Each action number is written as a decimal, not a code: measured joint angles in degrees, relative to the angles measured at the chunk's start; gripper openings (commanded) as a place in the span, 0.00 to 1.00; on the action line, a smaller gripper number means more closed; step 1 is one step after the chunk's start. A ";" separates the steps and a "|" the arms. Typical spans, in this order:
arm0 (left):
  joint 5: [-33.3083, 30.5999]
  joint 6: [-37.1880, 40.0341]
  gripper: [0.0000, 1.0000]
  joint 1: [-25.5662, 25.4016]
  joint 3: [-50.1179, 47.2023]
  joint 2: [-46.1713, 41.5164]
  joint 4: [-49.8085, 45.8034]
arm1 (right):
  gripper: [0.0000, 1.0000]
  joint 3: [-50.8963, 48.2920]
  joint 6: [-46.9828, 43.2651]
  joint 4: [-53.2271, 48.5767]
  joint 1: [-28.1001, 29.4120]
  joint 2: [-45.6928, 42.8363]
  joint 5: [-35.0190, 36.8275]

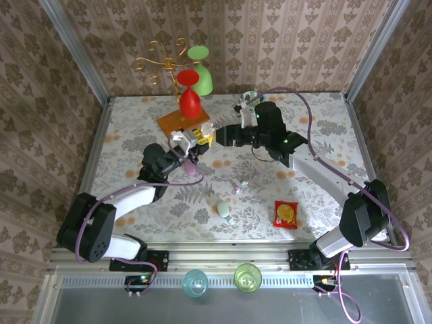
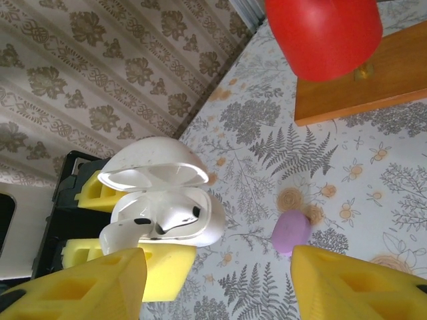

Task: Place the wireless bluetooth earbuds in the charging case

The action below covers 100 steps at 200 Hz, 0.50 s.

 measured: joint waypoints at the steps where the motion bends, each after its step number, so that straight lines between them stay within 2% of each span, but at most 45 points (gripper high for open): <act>1: 0.00 -0.02 0.00 0.00 0.00 0.00 0.00 | 0.60 0.00 -0.02 0.00 0.04 0.00 -0.02; 100: 0.09 0.04 0.00 -0.63 0.26 0.76 -0.68 | 0.59 1.88 -0.07 -0.02 2.05 2.71 -1.29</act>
